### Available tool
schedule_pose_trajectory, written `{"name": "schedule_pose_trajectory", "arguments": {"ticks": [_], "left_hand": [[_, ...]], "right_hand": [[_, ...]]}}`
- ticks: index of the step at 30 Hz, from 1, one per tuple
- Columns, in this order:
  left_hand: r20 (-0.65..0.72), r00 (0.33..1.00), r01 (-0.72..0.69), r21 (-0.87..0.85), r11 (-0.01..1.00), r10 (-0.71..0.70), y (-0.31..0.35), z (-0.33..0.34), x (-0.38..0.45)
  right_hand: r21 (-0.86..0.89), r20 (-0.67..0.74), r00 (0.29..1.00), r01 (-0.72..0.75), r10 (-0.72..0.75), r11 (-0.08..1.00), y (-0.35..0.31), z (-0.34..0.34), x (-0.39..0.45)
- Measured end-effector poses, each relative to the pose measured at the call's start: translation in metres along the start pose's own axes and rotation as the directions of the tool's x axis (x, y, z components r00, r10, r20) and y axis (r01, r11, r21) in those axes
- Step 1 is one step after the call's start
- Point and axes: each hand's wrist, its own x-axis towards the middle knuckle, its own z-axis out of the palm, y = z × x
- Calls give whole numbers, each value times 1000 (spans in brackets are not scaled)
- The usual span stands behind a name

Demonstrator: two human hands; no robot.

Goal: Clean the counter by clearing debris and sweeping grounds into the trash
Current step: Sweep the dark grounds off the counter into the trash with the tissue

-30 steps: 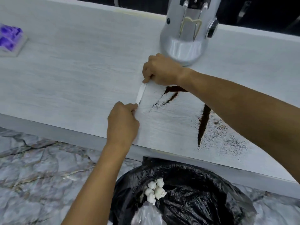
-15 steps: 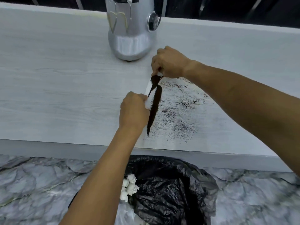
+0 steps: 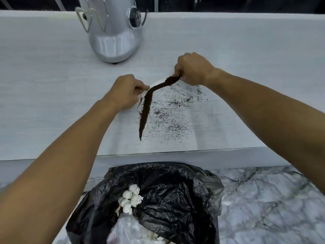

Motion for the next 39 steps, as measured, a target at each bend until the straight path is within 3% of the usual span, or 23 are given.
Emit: {"name": "schedule_pose_trajectory", "arguments": {"ticks": [7,15,25,39], "left_hand": [[49,992,-122,48,991,120,-9,-17,-13],[44,990,-135,31,990,133,-19,-23,-49],[-31,997,-73,-47,996,72,-15,-8,-106],[-127,982,130,-75,989,-138,5,18,-153]], "right_hand": [[100,3,980,-200,201,975,-34,6,-39],[206,-29,967,-240,251,949,-72,21,-72],[198,-2,982,-186,191,962,-92,17,-87],[166,36,994,-104,100,981,-109,19,-120]]}}
